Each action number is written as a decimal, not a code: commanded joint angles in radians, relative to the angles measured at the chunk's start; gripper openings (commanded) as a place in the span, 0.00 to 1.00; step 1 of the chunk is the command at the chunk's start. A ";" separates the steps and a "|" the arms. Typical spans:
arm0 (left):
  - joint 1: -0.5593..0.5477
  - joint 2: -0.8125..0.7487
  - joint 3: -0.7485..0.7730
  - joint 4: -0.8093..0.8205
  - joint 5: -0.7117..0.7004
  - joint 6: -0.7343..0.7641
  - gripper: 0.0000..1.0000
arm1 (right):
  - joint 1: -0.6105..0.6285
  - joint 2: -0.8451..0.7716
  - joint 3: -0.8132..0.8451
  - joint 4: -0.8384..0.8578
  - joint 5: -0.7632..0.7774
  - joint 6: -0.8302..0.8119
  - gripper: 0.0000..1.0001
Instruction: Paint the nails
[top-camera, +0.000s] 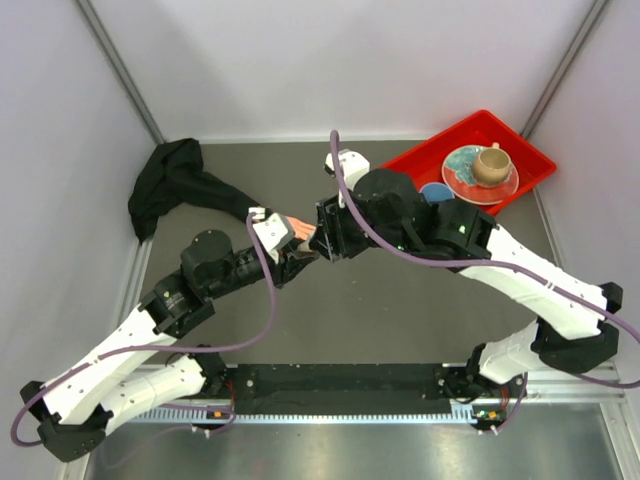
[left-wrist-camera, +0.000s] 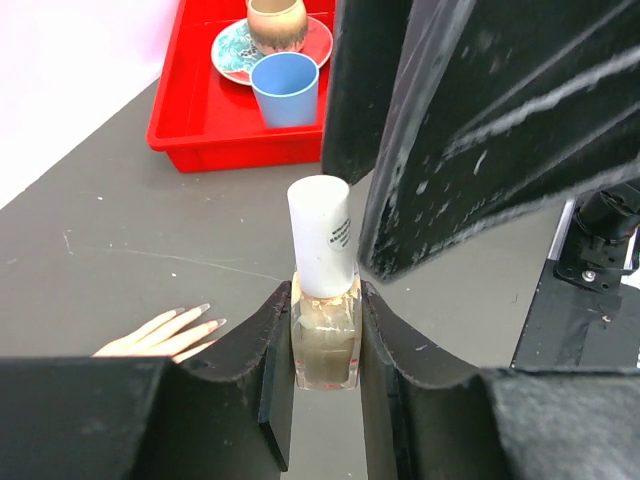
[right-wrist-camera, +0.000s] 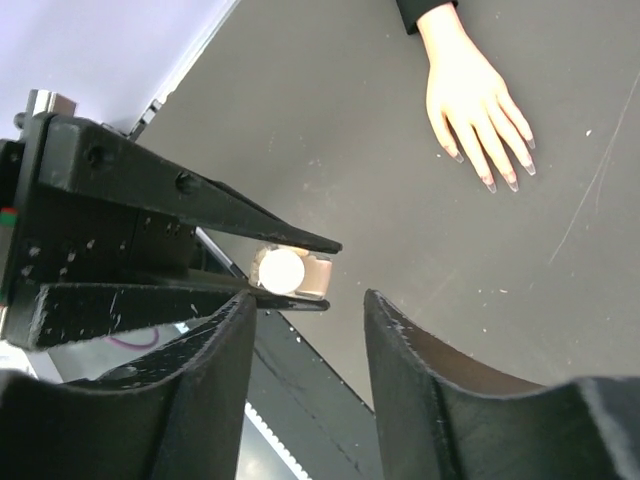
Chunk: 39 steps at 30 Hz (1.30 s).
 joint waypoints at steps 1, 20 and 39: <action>-0.002 -0.019 -0.009 0.083 -0.022 -0.003 0.00 | -0.001 0.027 0.061 0.004 0.013 0.016 0.50; -0.002 -0.028 -0.010 0.103 0.077 -0.051 0.00 | -0.003 0.050 0.069 0.015 -0.033 -0.025 0.00; -0.002 0.067 0.036 0.211 0.894 -0.316 0.00 | -0.033 -0.223 -0.218 0.197 -0.459 -0.375 0.00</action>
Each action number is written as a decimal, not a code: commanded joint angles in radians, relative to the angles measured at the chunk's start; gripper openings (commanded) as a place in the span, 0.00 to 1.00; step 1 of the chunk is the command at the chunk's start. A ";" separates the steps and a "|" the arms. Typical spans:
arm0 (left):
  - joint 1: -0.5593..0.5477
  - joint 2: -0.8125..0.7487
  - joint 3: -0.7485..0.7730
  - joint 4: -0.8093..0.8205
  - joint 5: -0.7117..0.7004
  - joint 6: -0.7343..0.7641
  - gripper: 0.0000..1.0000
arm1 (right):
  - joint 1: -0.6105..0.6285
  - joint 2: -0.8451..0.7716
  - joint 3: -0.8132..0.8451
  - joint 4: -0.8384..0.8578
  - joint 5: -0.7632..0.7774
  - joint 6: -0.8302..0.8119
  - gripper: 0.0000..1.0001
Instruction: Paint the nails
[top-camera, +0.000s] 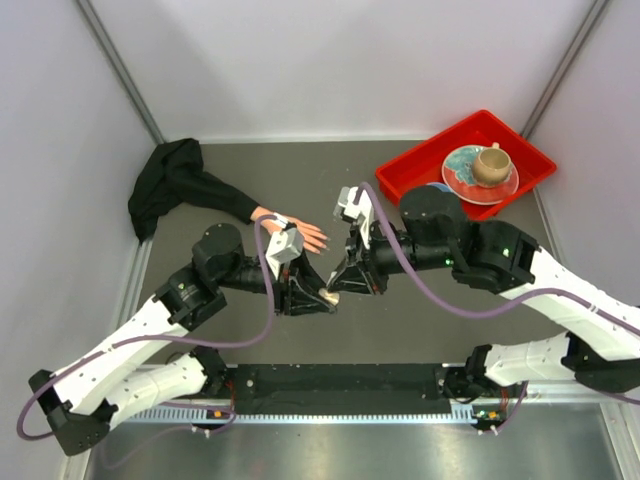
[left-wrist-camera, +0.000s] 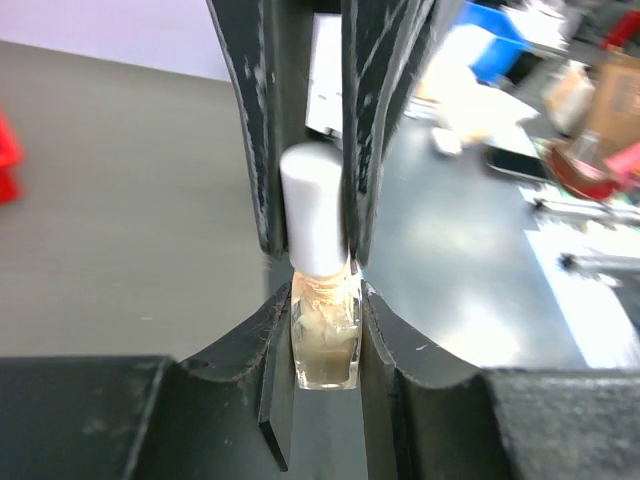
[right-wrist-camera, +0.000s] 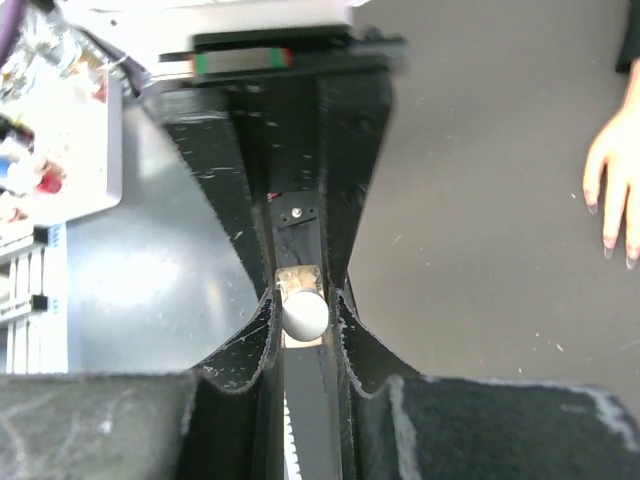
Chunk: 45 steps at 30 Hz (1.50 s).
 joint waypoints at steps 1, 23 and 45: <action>-0.013 0.014 0.060 0.080 0.243 -0.046 0.00 | -0.031 -0.029 -0.030 0.114 -0.016 -0.097 0.00; -0.013 0.017 0.118 -0.139 -0.084 0.178 0.00 | -0.034 -0.062 -0.019 0.095 0.049 -0.055 0.00; -0.013 0.029 0.114 -0.155 -0.115 0.183 0.00 | -0.034 -0.071 -0.001 0.094 0.081 -0.058 0.00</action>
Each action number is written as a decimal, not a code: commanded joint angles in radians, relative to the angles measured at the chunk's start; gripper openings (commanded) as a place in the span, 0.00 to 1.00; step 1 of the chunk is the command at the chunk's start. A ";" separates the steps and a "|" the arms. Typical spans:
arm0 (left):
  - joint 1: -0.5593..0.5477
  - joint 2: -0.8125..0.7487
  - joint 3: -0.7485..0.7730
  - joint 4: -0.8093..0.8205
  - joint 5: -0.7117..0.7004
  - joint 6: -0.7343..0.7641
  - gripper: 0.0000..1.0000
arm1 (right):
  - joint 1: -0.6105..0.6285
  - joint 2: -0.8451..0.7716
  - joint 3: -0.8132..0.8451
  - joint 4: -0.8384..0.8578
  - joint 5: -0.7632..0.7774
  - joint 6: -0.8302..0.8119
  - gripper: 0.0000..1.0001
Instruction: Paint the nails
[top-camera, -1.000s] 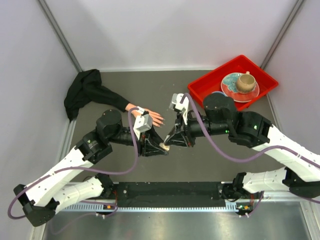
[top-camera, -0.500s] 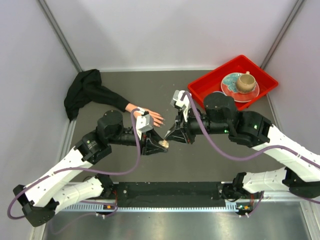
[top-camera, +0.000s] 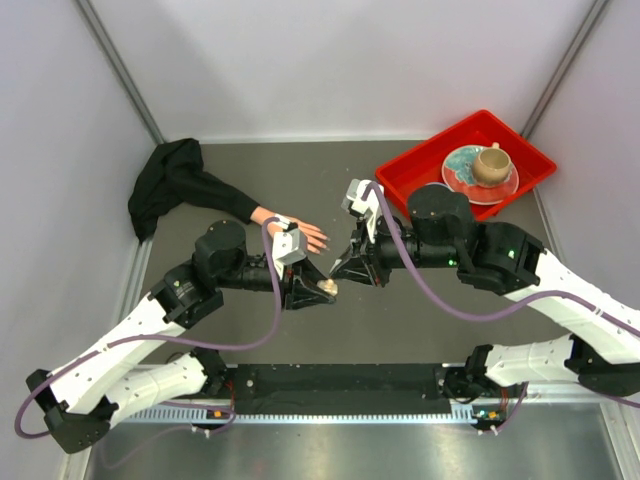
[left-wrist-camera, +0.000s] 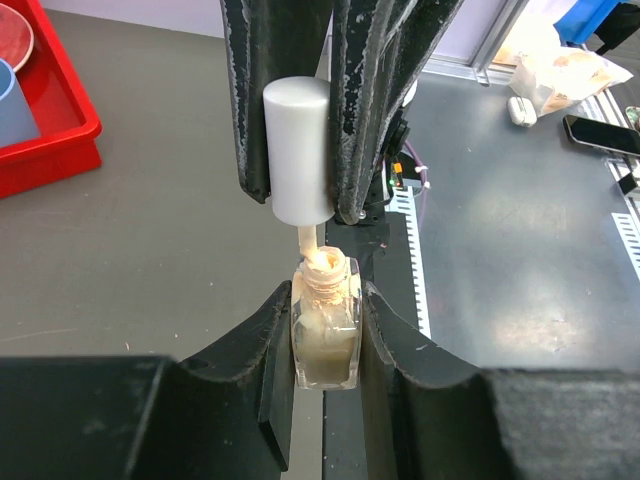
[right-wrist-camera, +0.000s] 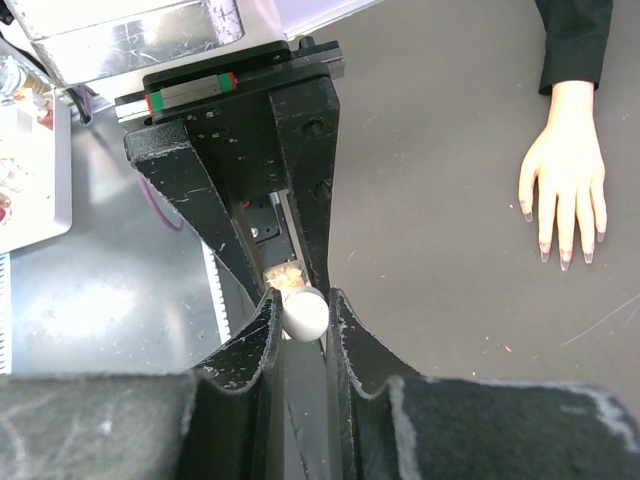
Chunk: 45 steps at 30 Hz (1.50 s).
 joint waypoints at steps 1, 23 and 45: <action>-0.005 0.002 0.043 0.017 -0.003 0.009 0.00 | -0.015 -0.027 0.042 0.048 0.017 -0.003 0.00; -0.005 0.010 0.049 0.015 -0.010 0.017 0.00 | -0.019 -0.039 0.053 0.027 0.037 -0.016 0.00; -0.005 0.013 0.045 0.008 -0.019 0.017 0.00 | -0.024 -0.045 0.059 0.035 0.040 -0.014 0.00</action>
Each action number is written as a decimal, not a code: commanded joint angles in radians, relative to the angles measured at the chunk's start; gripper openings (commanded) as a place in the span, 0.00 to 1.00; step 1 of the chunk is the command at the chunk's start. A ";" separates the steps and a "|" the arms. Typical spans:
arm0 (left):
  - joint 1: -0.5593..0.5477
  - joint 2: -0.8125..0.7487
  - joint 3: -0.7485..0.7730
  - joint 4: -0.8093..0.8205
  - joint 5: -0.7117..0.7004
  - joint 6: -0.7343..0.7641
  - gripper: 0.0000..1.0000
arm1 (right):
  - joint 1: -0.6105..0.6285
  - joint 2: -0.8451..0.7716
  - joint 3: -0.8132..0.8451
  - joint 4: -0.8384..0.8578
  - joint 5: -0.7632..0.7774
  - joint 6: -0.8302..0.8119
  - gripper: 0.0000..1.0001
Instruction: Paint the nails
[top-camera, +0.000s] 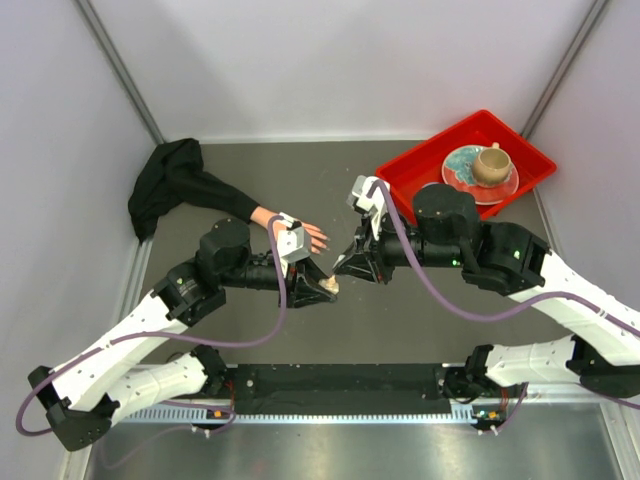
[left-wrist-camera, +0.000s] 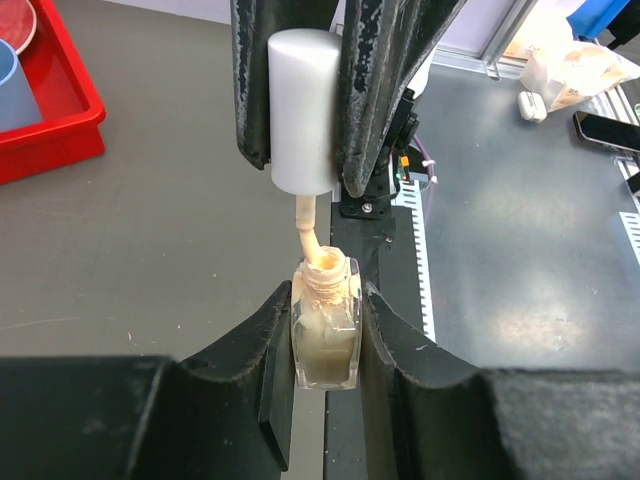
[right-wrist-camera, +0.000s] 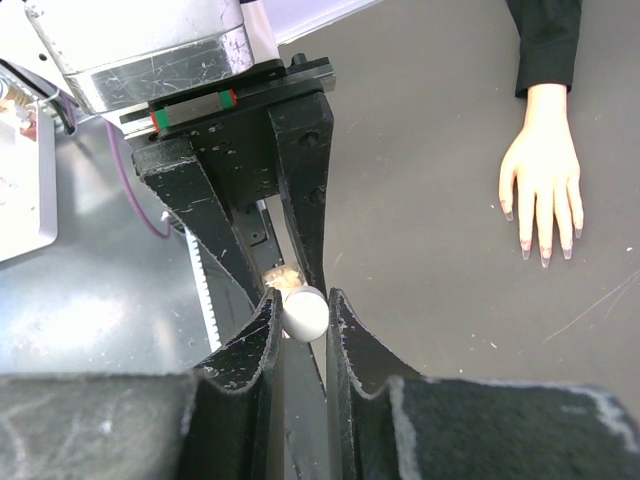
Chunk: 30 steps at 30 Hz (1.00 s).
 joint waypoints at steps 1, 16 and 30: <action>-0.003 -0.008 0.036 0.025 0.001 0.010 0.00 | -0.019 -0.032 0.056 0.038 0.005 -0.011 0.00; -0.003 -0.014 0.026 0.023 -0.037 0.014 0.00 | -0.022 -0.049 0.066 0.047 0.004 0.000 0.00; -0.003 -0.157 -0.150 0.224 -0.633 0.030 0.00 | -0.051 -0.089 0.000 0.119 0.395 0.124 0.00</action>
